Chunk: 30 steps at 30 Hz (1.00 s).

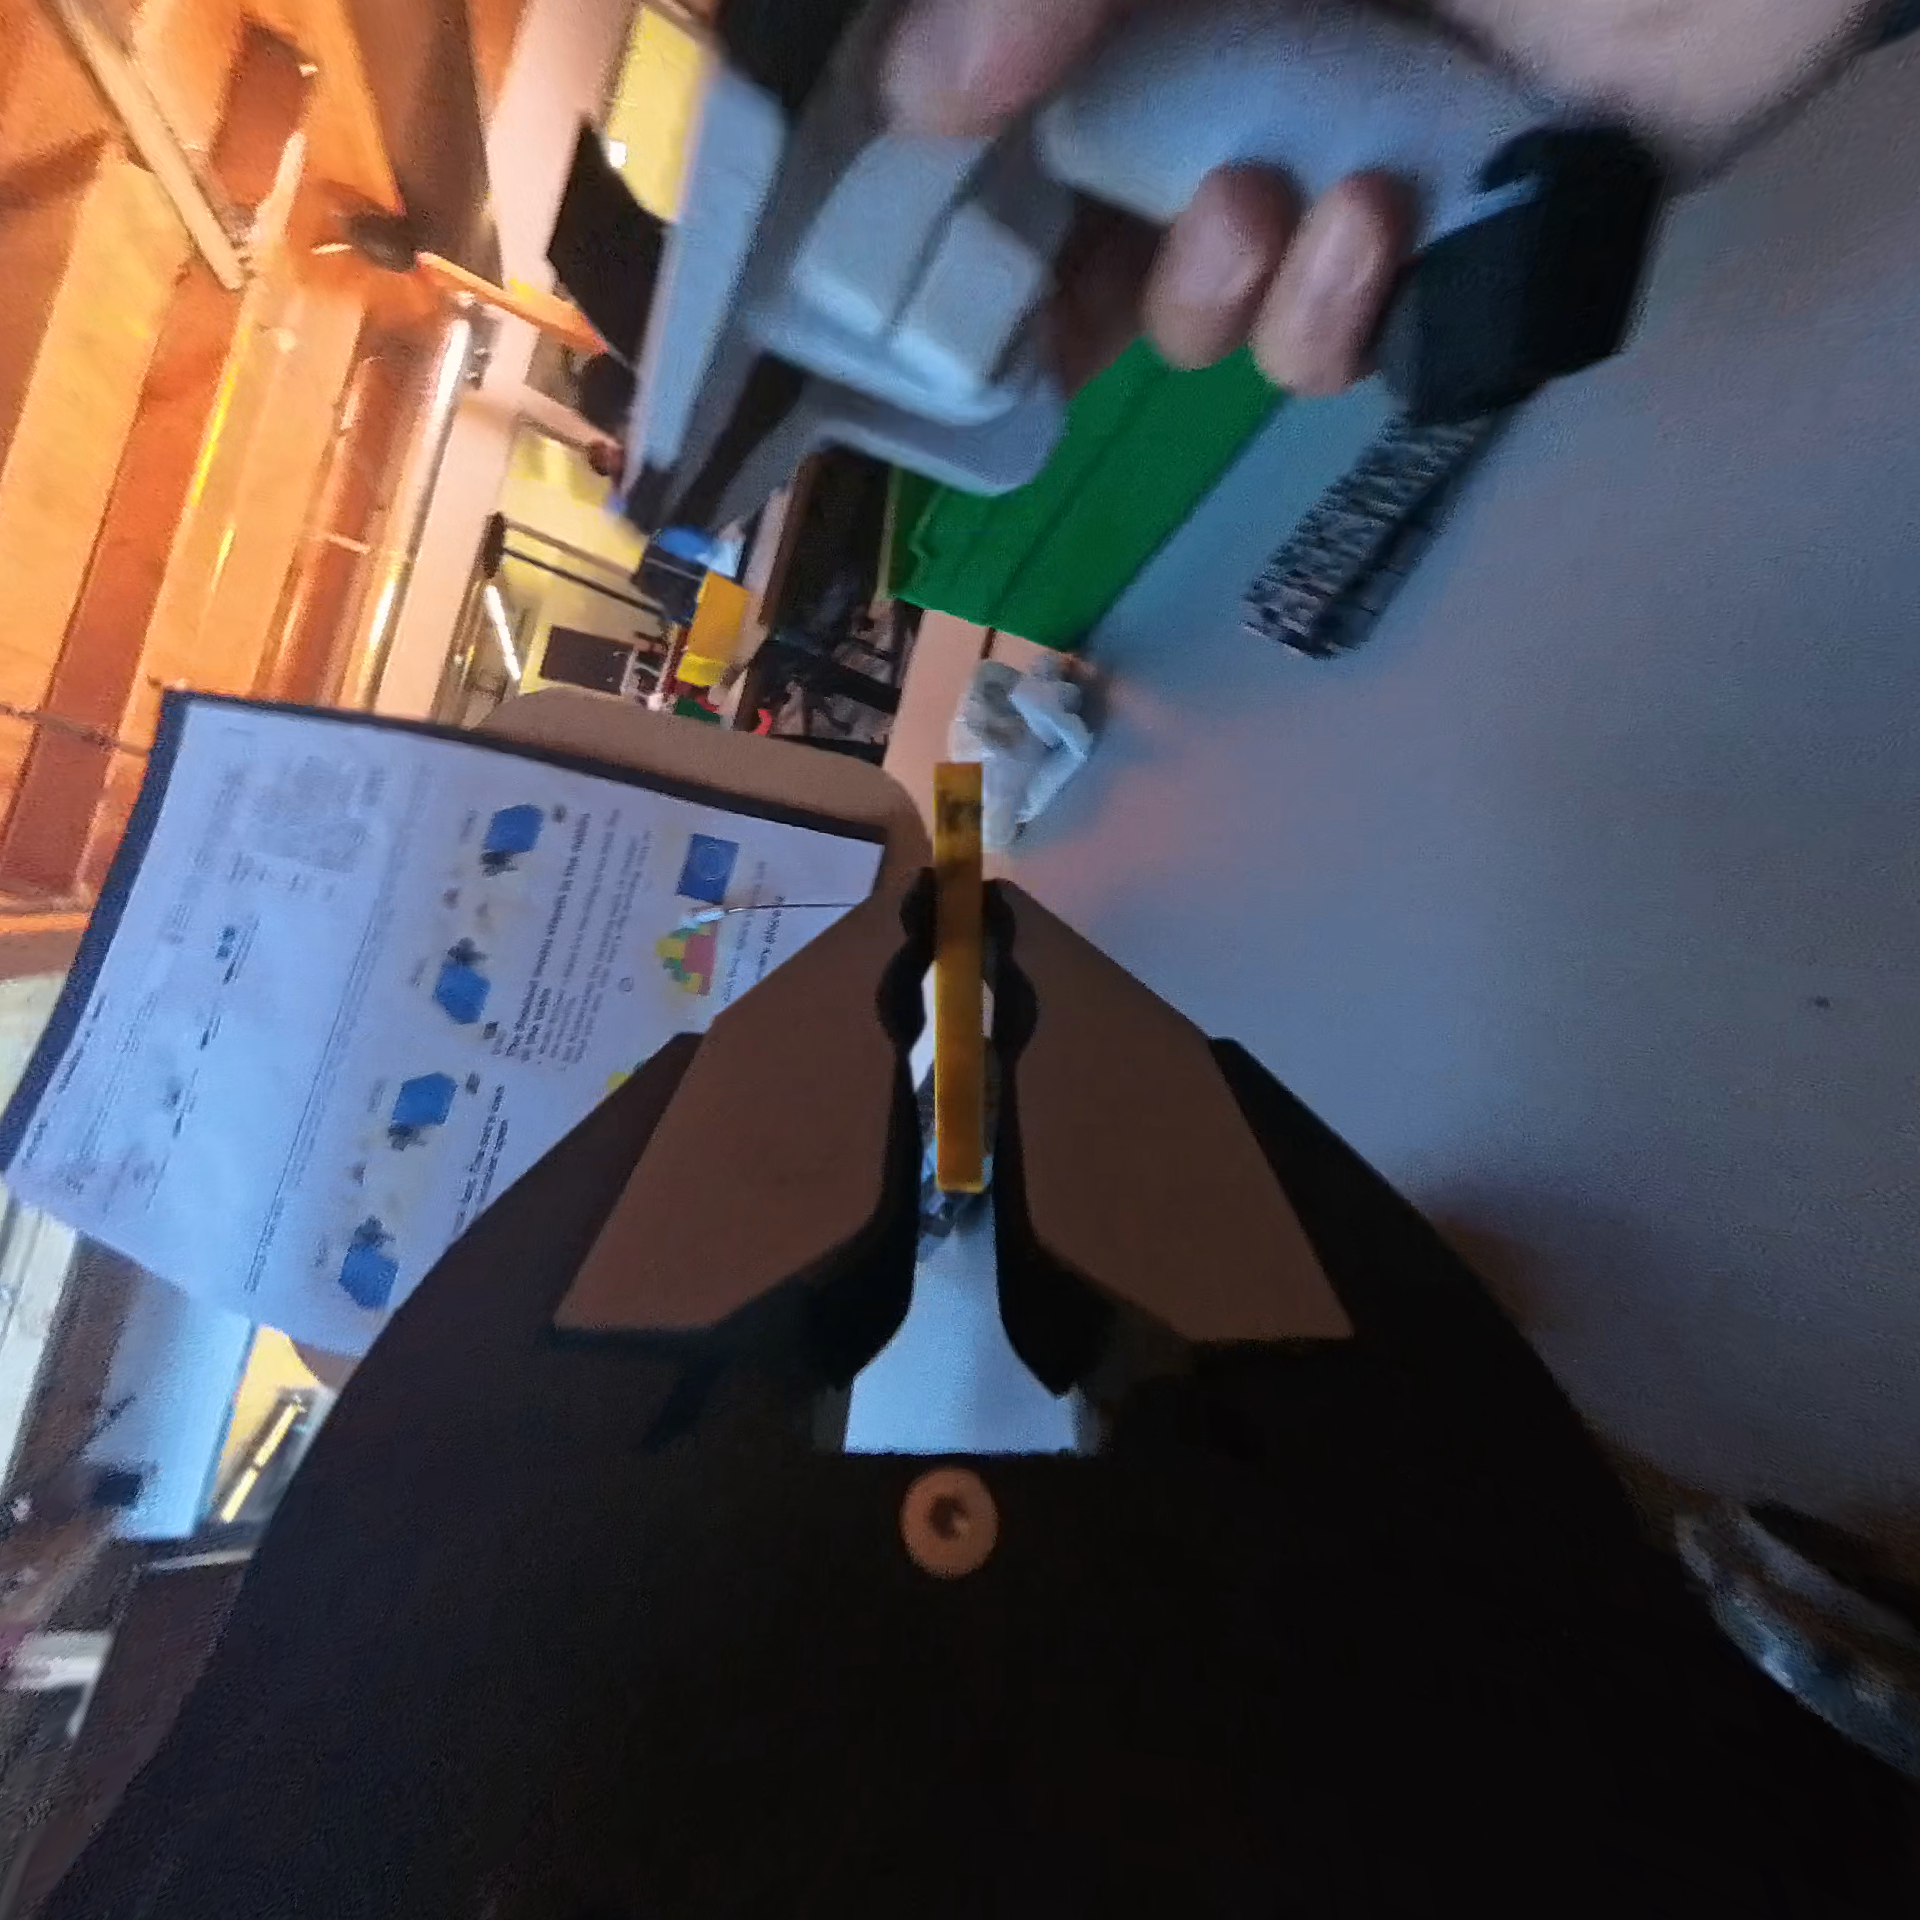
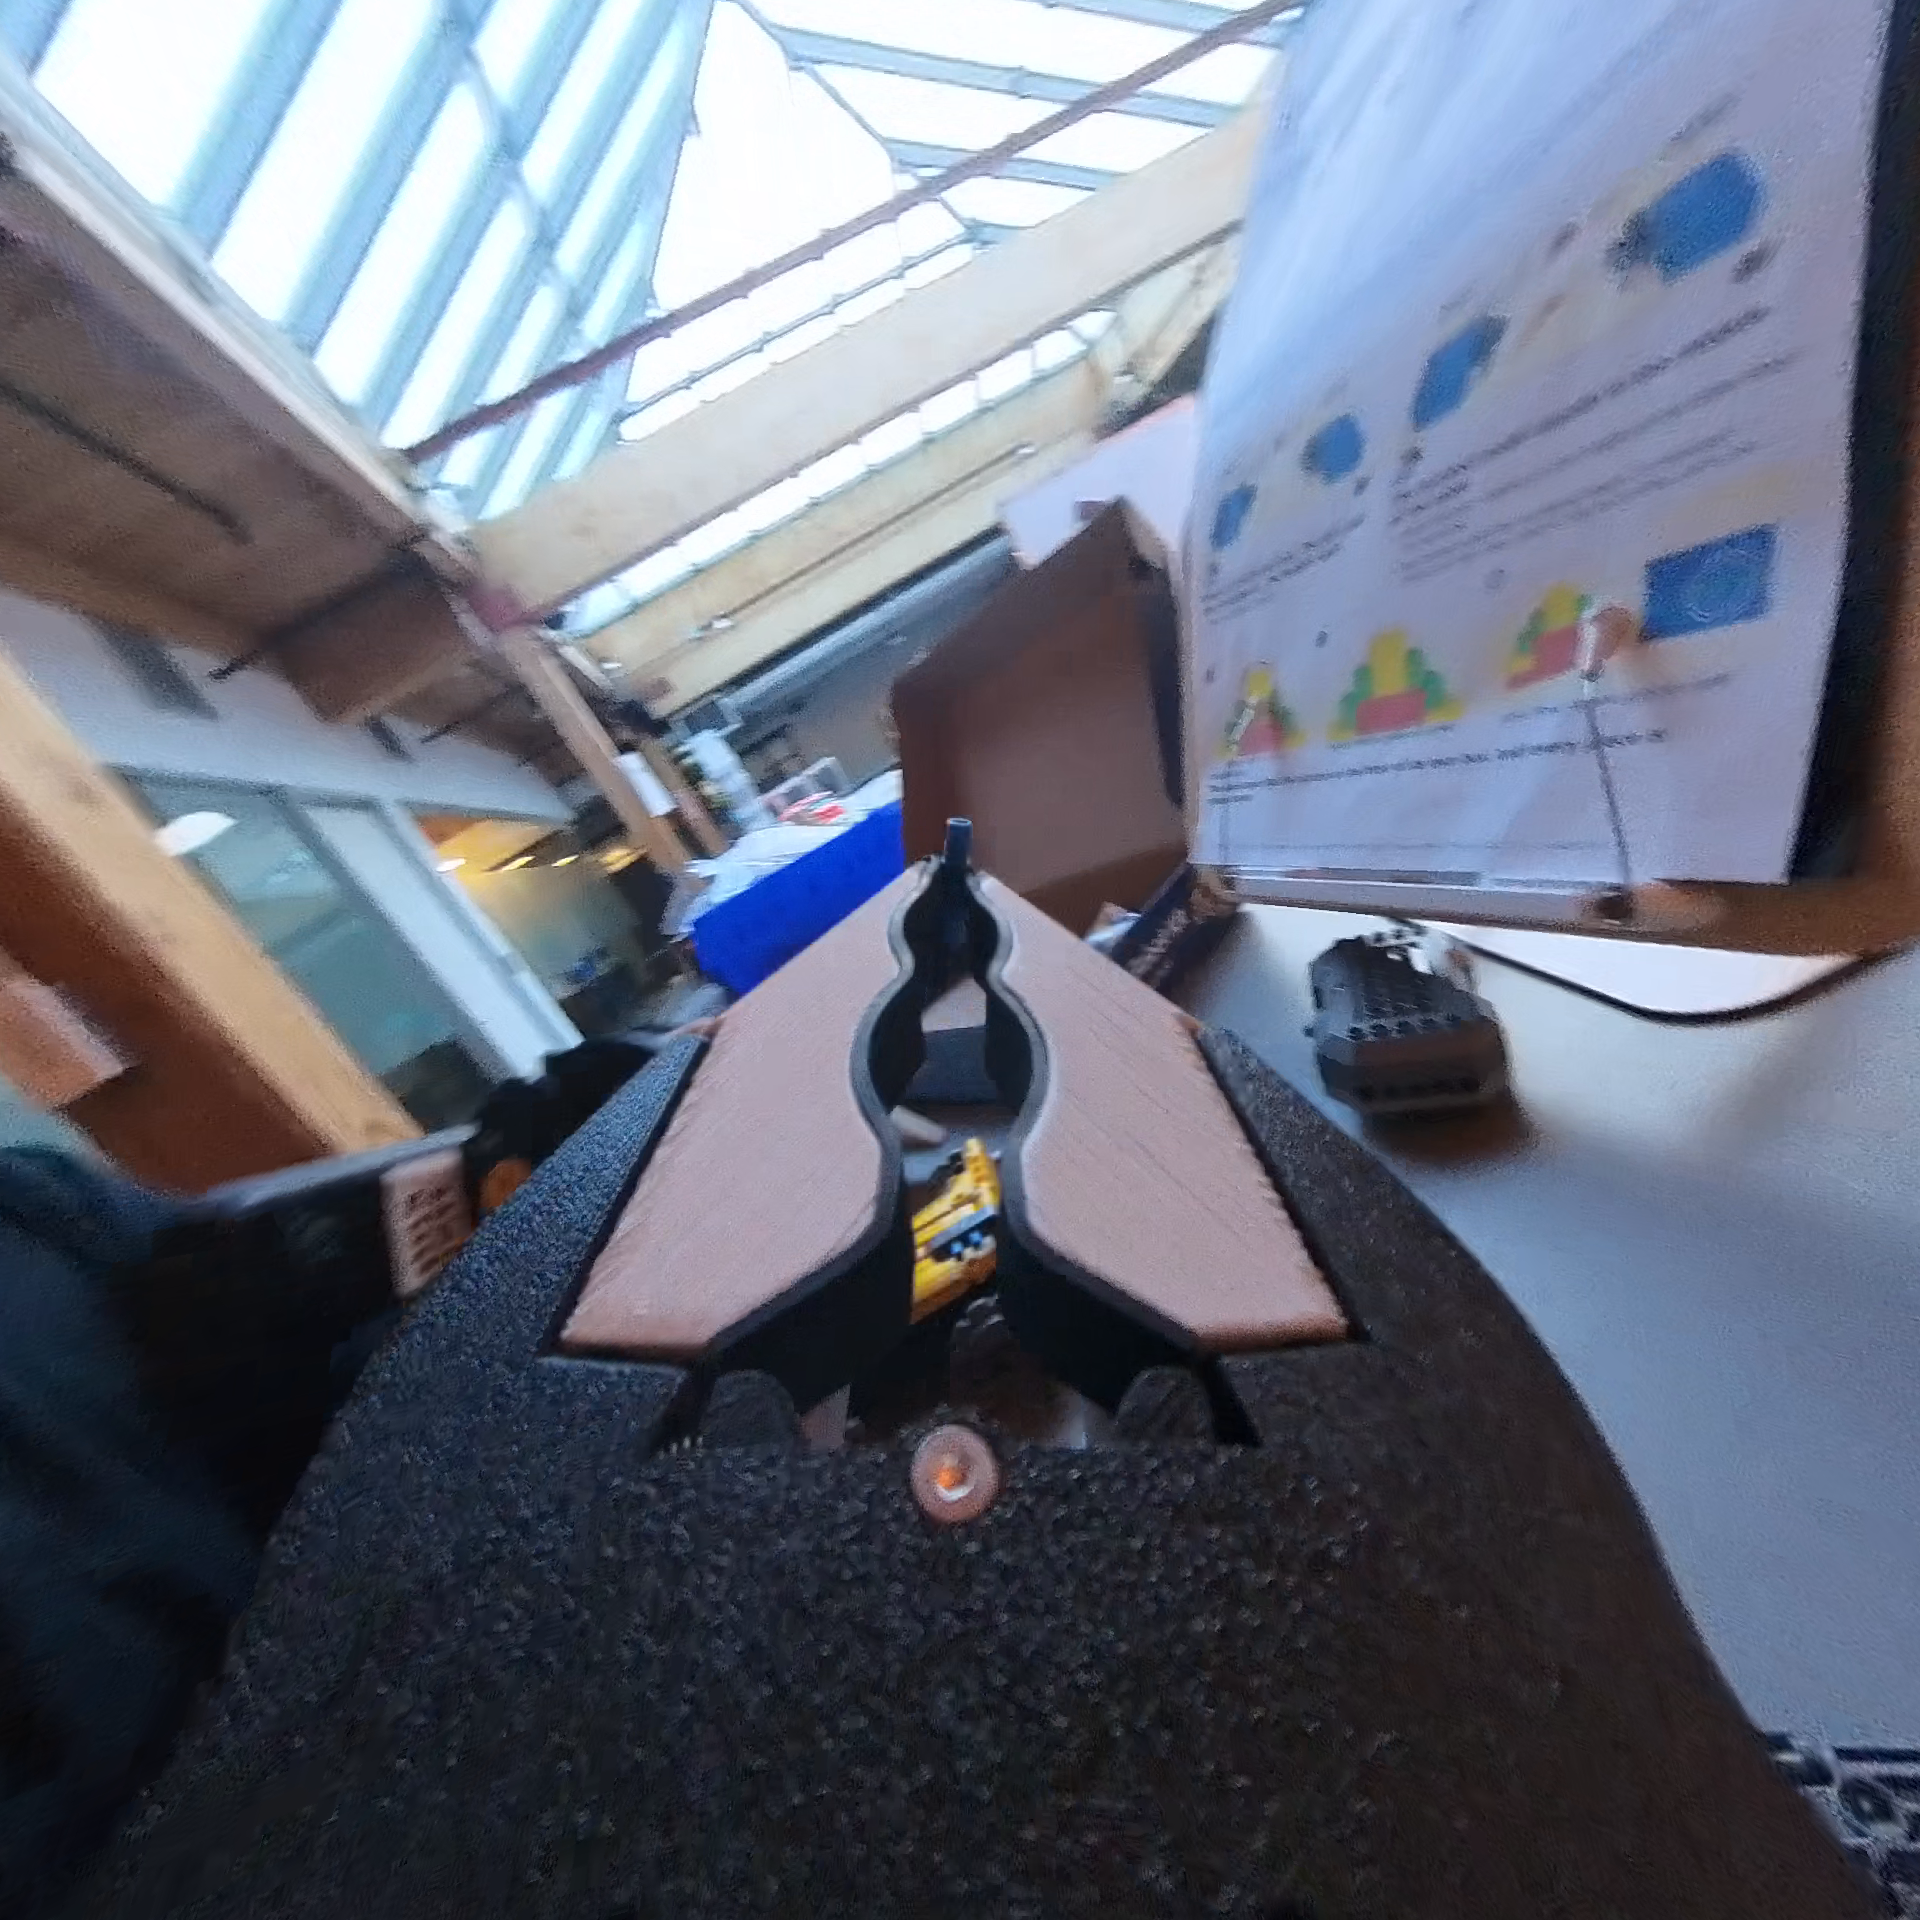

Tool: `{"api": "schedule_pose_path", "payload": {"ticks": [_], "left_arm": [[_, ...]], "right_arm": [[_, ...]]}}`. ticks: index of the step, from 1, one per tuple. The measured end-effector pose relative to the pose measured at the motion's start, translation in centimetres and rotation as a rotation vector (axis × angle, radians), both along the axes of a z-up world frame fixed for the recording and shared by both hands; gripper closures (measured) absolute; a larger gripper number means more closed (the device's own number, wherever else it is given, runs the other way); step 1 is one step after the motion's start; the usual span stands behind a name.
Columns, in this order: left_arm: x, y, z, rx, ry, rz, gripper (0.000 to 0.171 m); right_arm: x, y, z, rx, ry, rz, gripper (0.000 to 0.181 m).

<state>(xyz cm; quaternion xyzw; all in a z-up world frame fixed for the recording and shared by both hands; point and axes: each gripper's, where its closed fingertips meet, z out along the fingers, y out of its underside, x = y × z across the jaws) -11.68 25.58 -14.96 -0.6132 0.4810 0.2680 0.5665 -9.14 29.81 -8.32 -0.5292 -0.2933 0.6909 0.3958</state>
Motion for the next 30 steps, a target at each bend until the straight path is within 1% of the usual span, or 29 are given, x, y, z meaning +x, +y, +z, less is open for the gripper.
{"api": "schedule_pose_path", "payload": {"ticks": [1,3,5,7,9,10,12,14,15,17,19,20,21,23,25,26,28,30], "left_arm": [[-0.6,0.1,0.5,0.012,-0.03,0.011,0.166],[-0.8,-0.1,0.8,0.014,-0.06,-0.018,0.166],[-0.3,-0.4,0.9,0.012,-0.099,-0.058,0.166],[0.4,-0.7,0.6,-0.019,-0.119,-0.085,0.166],[1.1,-1.0,0.6,-0.006,-0.102,-0.111,0.166],[1.5,-1.3,0.7,0.002,-0.098,-0.127,0.166],[2.4,-1.8,0.8,0.005,-0.109,-0.158,0.165],[3.0,-2.1,0.8,0.011,-0.104,-0.18,0.165],[3.1,-2.3,0.8,0.022,-0.098,-0.185,0.166],[3.5,-2.5,0.8,0.028,-0.101,-0.204,0.166],[3.8,-2.6,0.6,-0.004,-0.135,-0.225,0.166],[3.9,-2.7,0.7,-0.016,-0.164,-0.241,0.166],[4.1,-2.8,0.8,-0.026,-0.192,-0.261,0.165],[4.3,-3.0,1.2,-0.023,-0.238,-0.295,0.165],[4.5,-3.4,1.7,-0.001,-0.251,-0.325,0.166],[4.6,-3.5,1.8,0.008,-0.243,-0.327,0.166],[4.8,-3.8,1.7,0.017,-0.209,-0.334,0.166],[4.8,-3.7,1.4,0.033,-0.159,-0.311,0.166]], "right_arm": [[0.5,0.0,0.0,0.031,-0.018,-0.023,0.181],[1.8,0.5,0.2,0.133,-0.1,-0.138,0.181],[4.8,1.5,1.4,0.237,-0.173,-0.292,0.181],[9.4,4.7,2.0,0.32,-0.342,-0.492,0.181],[14.7,9.0,0.9,0.31,-0.567,-0.632,0.181],[17.0,11.0,-0.4,0.273,-0.684,-0.66,0.181],[20.3,13.4,-4.5,0.173,-0.915,-0.609,0.181],[22.3,14.3,-8.4,0.112,-1.093,-0.549,0.166],[23.0,14.5,-9.2,0.106,-1.13,-0.551,0.164],[23.7,14.3,-9.1,0.099,-1.126,-0.571,0.163],[23.2,13.3,-7.6,0.097,-1.056,-0.579,0.156],[22.2,12.0,-6.6,0.102,-0.999,-0.553,0.154],[20.4,10.0,-5.4,0.12,-0.923,-0.49,0.154],[15.4,3.9,-3.7,0.152,-0.774,-0.273,0.156],[10.9,-2.3,-3.3,0.148,-0.678,-0.062,0.155],[9.1,-4.6,-3.2,0.149,-0.641,0.001,0.155],[6.3,-7.8,-2.9,0.153,-0.576,0.075,0.154],[4.5,-9.2,-2.9,0.159,-0.555,0.094,0.154]]}}
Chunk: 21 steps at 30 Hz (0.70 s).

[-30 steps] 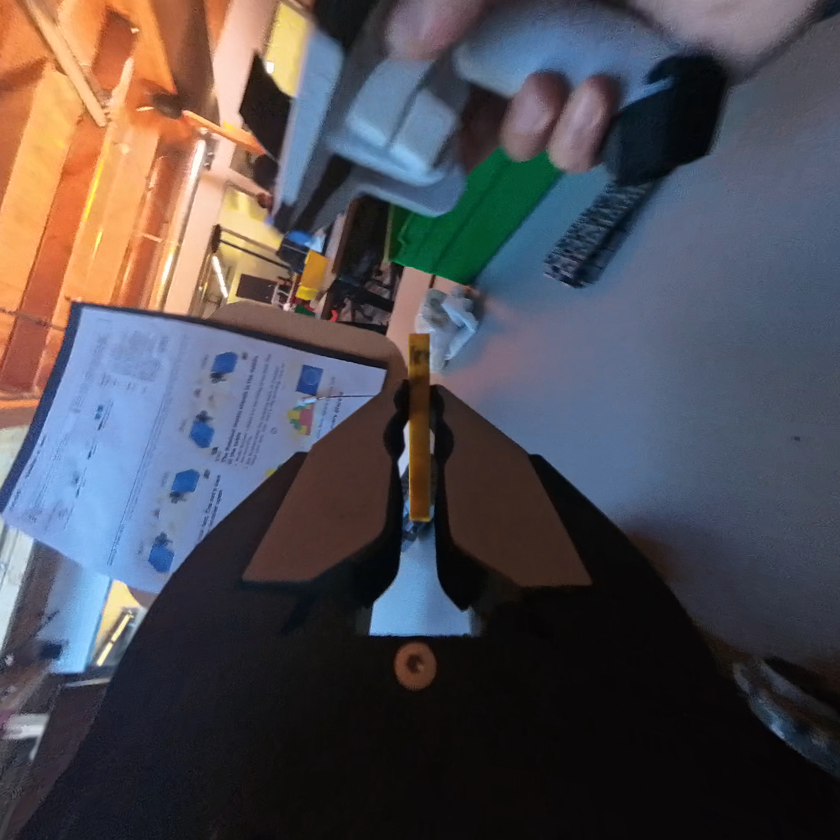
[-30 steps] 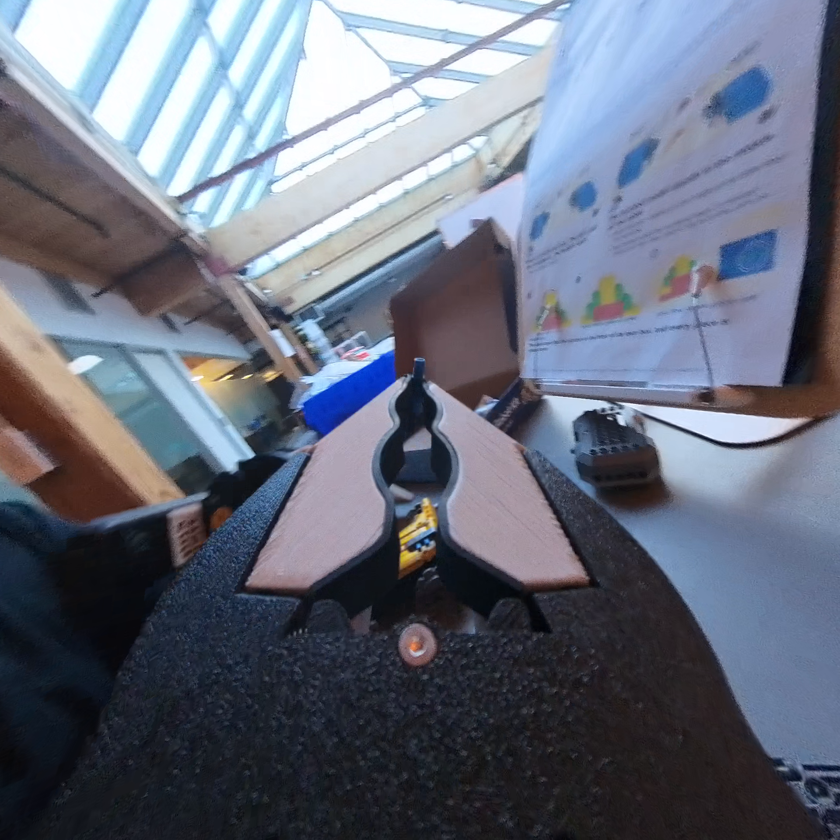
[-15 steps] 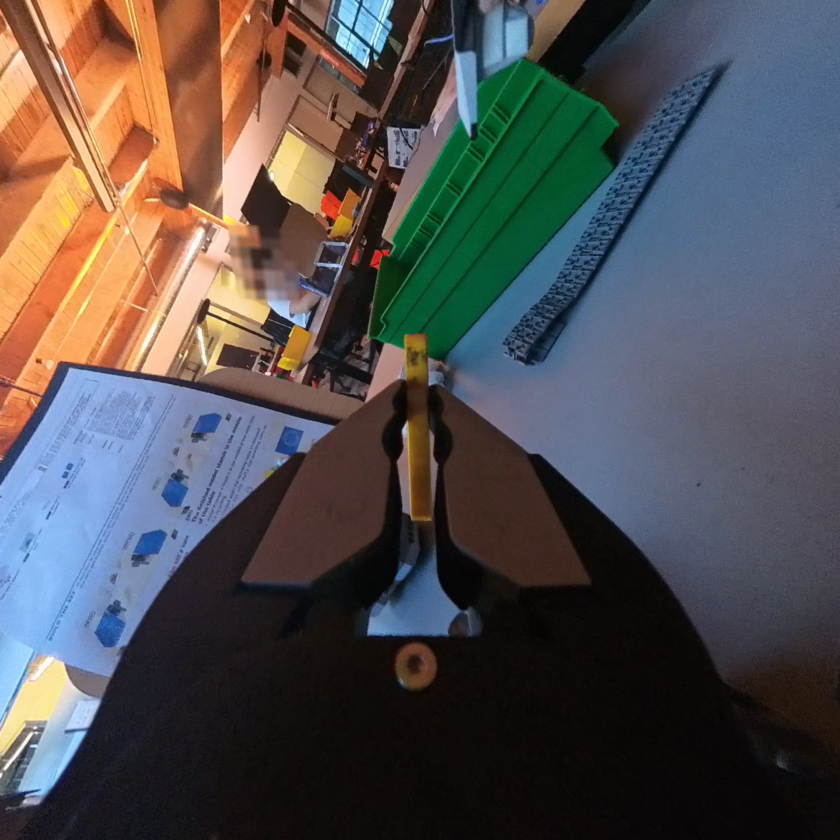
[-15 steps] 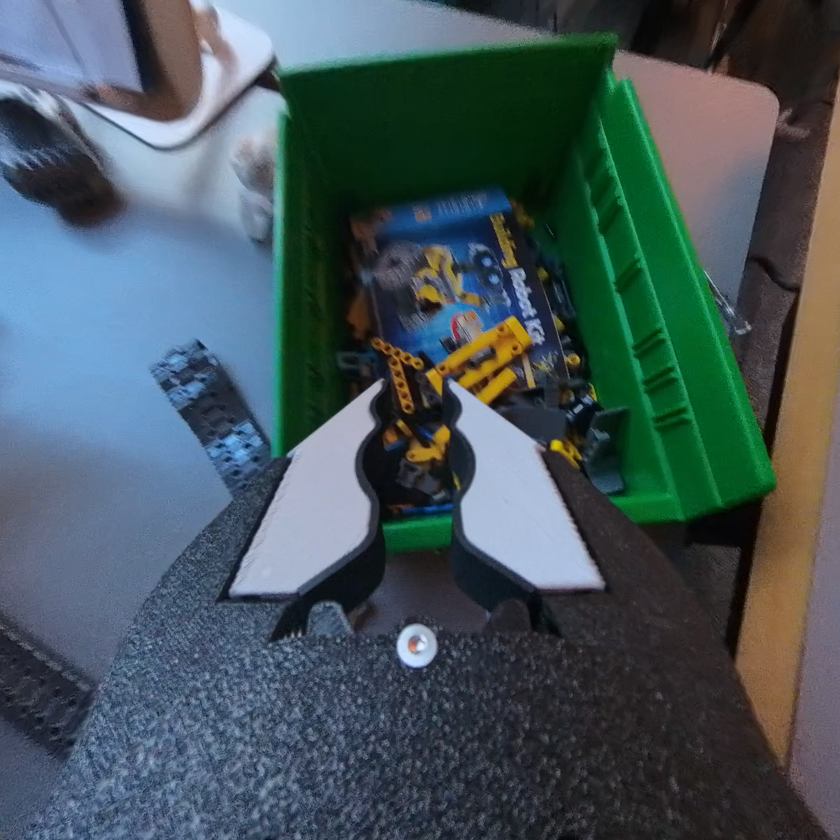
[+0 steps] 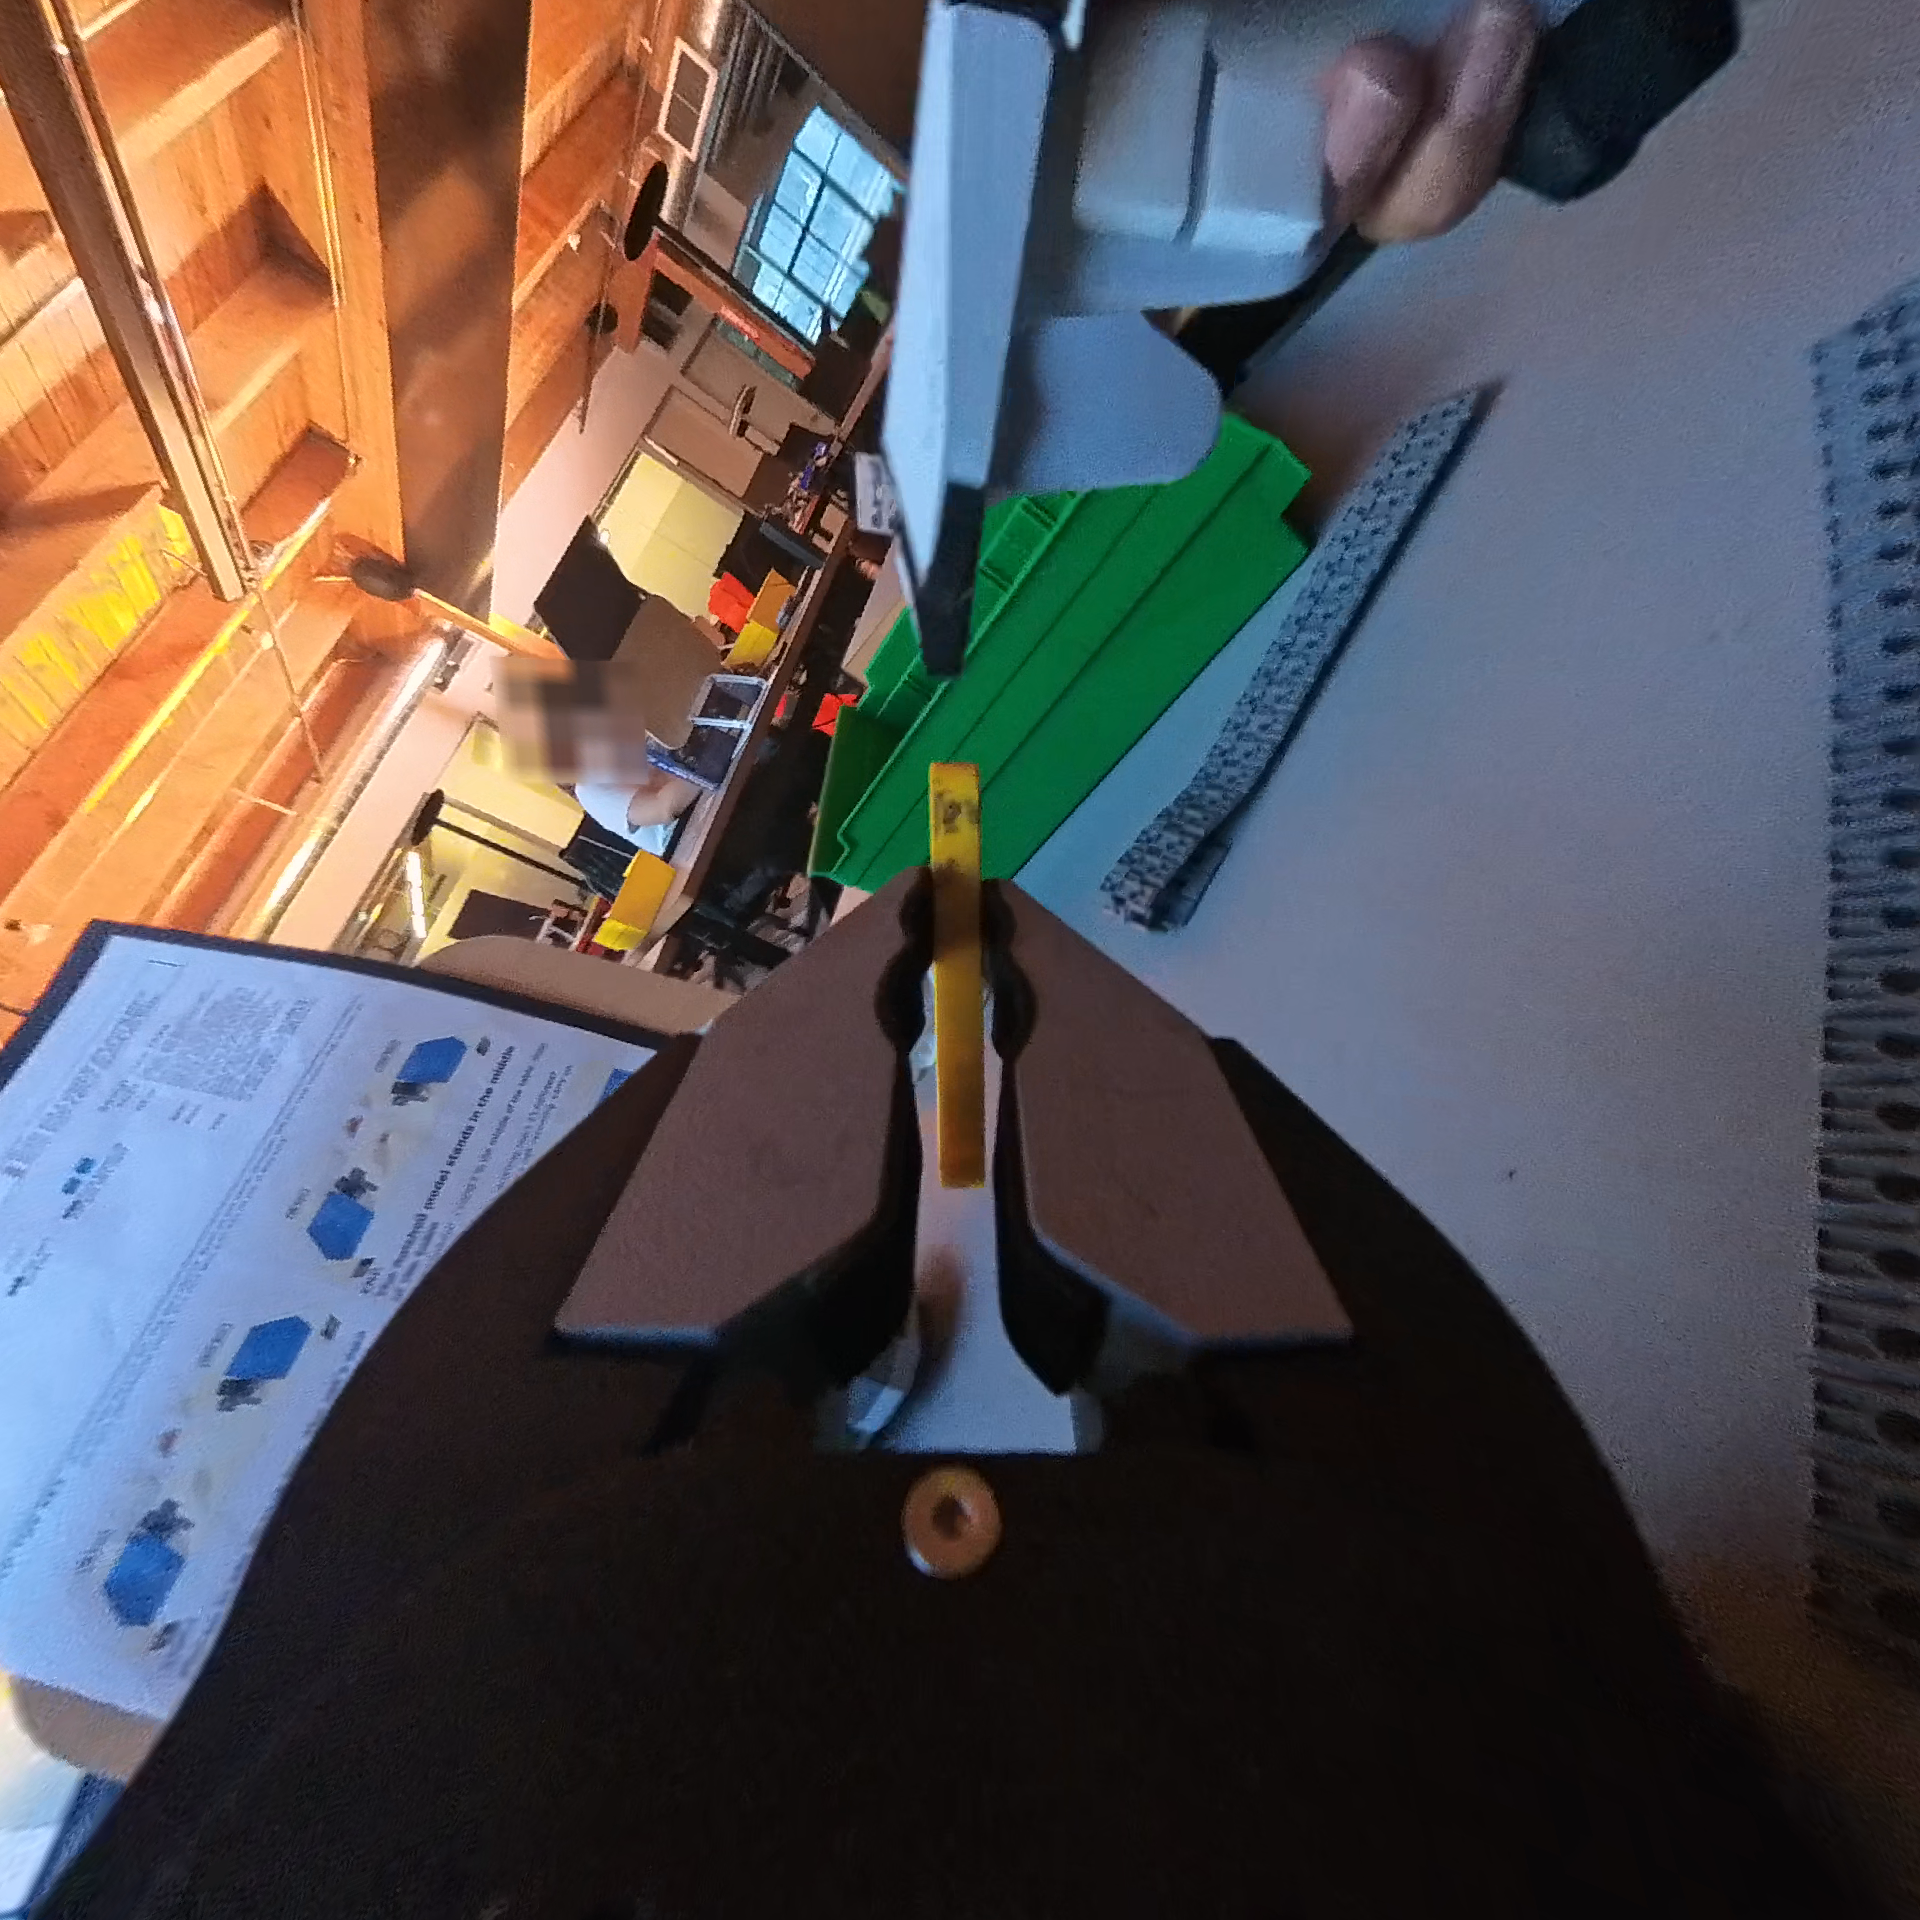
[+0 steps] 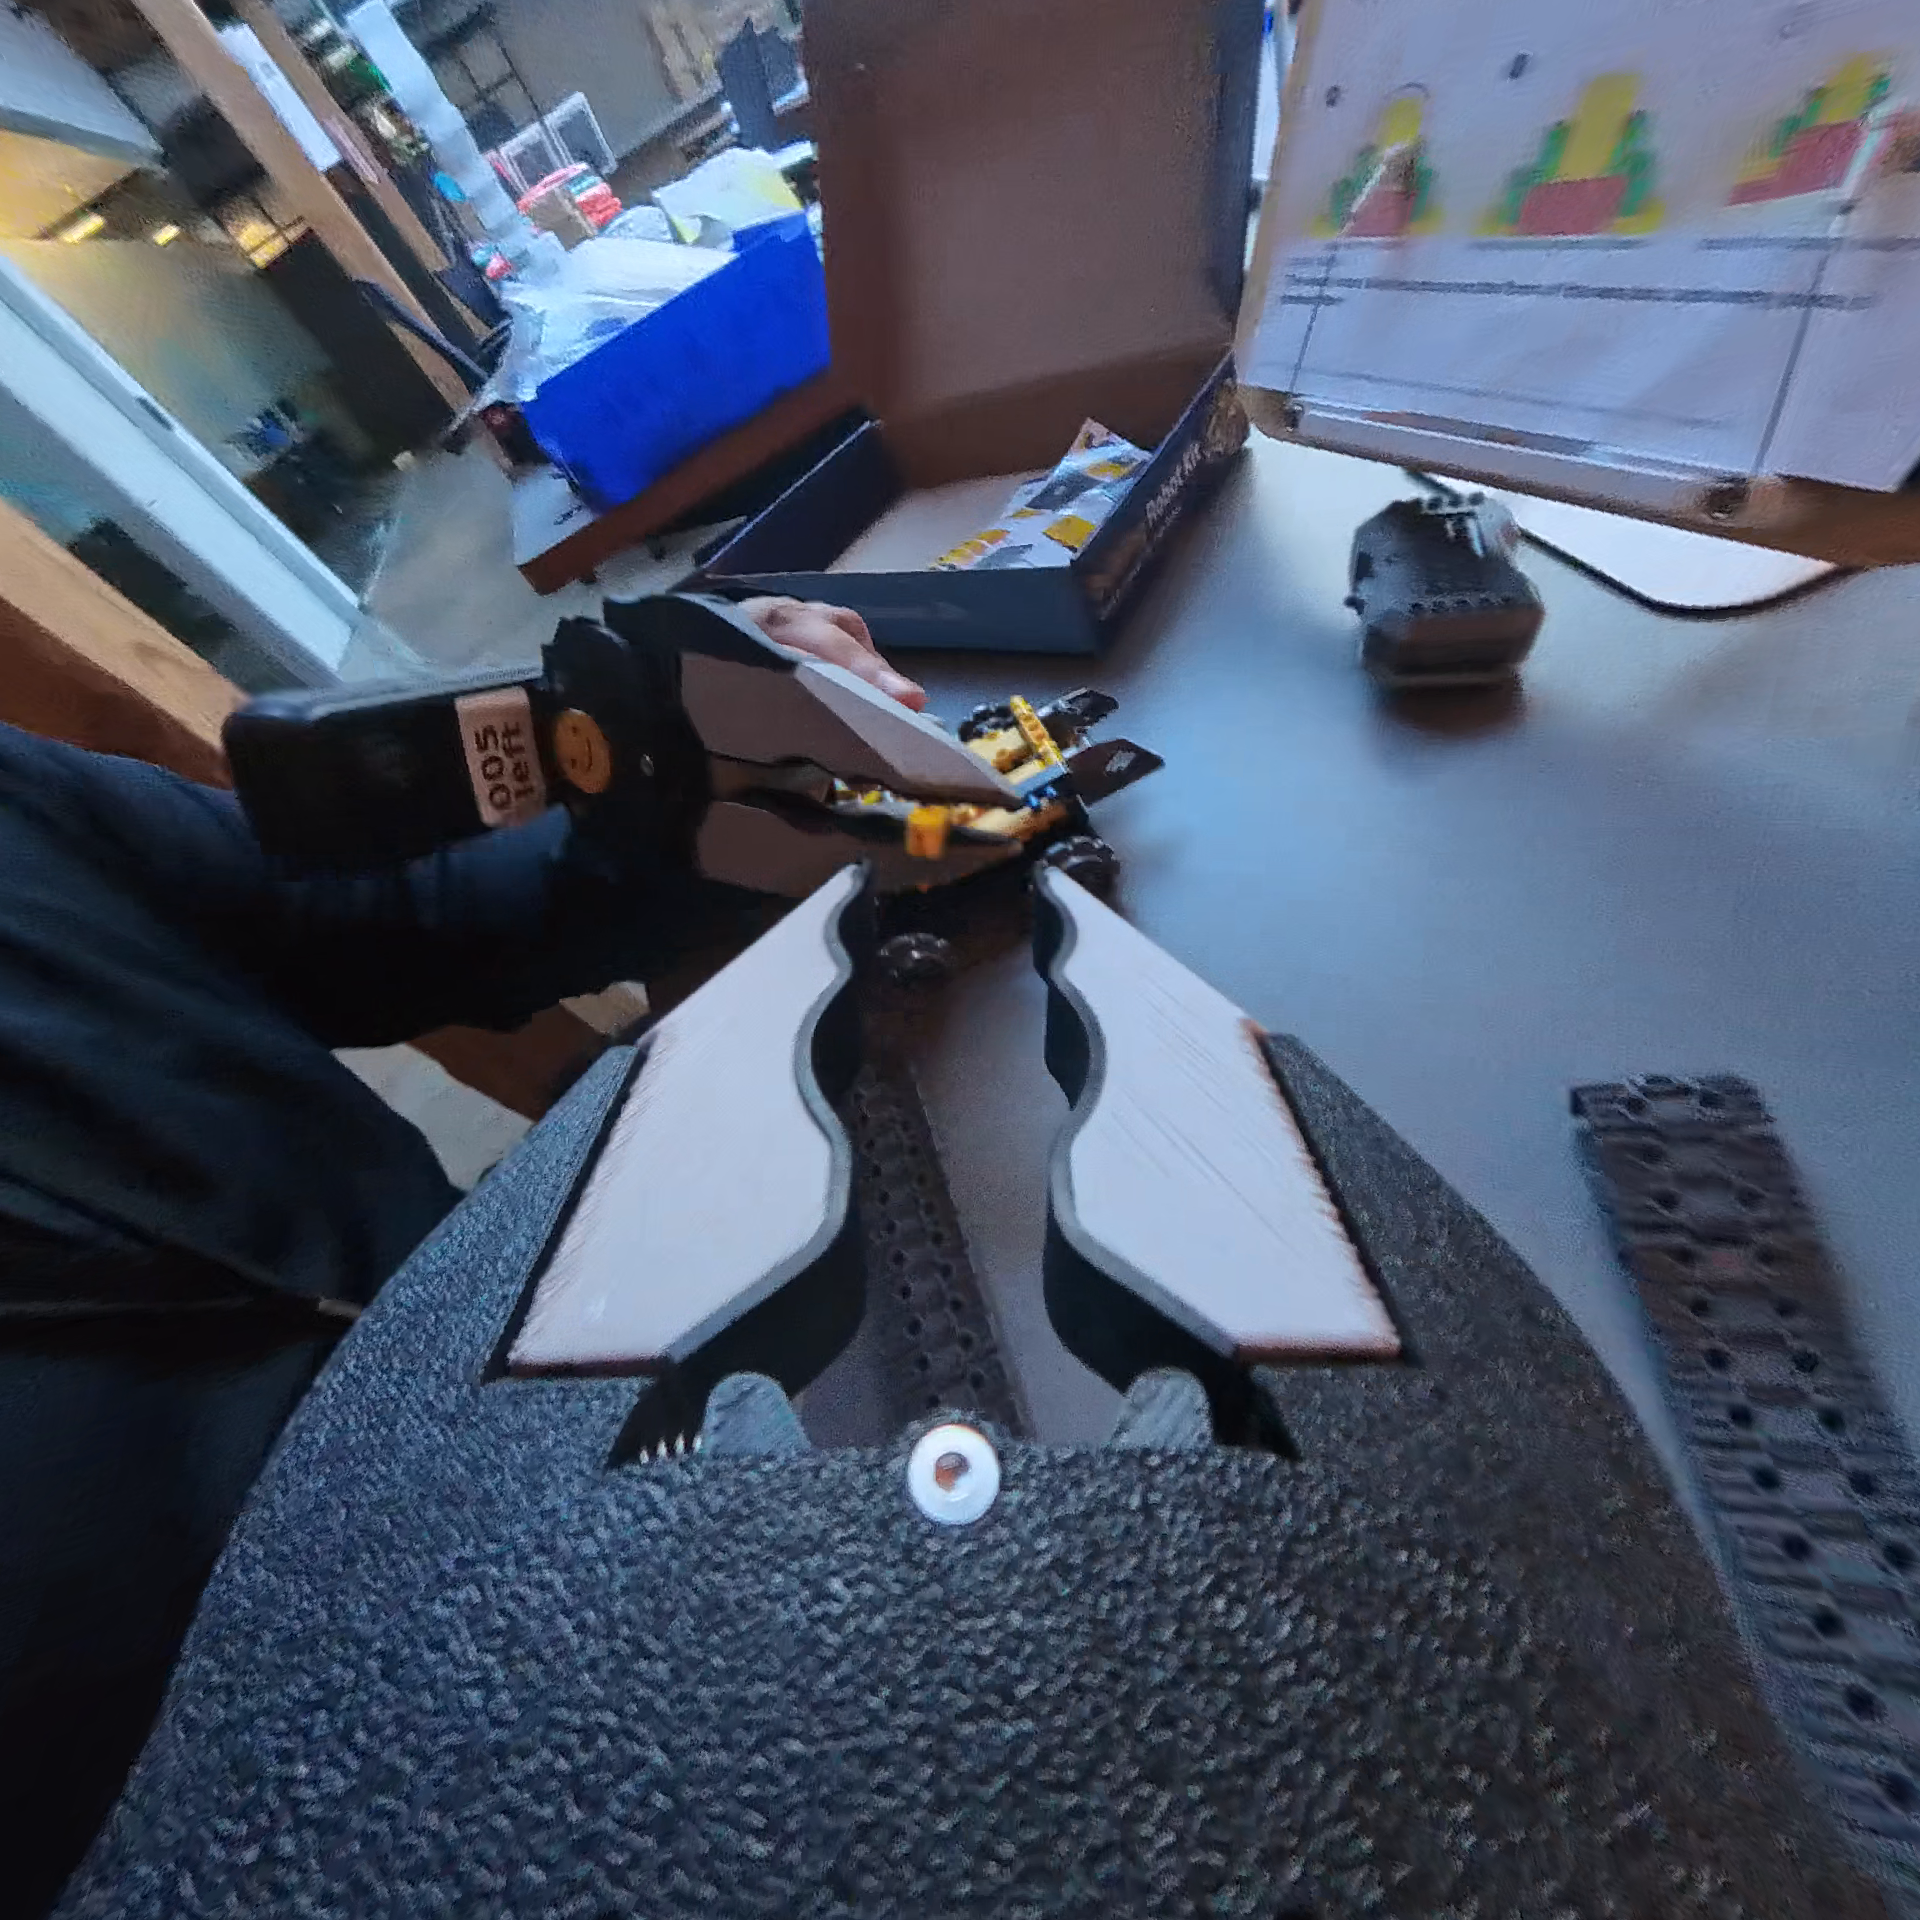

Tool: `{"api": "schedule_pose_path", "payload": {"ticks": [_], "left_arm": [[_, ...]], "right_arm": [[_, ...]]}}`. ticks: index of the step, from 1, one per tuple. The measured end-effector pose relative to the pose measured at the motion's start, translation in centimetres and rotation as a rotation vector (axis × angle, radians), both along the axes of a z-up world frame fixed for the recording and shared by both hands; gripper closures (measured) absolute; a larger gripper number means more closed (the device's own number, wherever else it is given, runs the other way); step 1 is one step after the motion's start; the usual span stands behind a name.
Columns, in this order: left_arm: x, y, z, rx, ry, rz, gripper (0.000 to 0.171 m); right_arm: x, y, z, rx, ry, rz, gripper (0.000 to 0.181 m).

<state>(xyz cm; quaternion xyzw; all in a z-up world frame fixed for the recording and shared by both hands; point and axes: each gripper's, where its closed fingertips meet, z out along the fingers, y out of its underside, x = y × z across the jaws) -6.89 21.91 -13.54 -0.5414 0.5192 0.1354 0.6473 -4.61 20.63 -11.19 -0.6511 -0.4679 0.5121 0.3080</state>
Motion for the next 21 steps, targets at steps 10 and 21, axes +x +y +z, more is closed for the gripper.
{"api": "schedule_pose_path", "payload": {"ticks": [10,21], "left_arm": [[0.2,0.0,-0.3,0.047,0.069,0.036,0.166],[-7.8,2.4,4.4,-0.151,-0.427,0.187,0.133]], "right_arm": [[-2.6,-0.8,-2.0,0.057,-0.093,0.022,0.177],[14.9,20.6,1.5,0.349,-0.339,-0.731,0.178]]}}
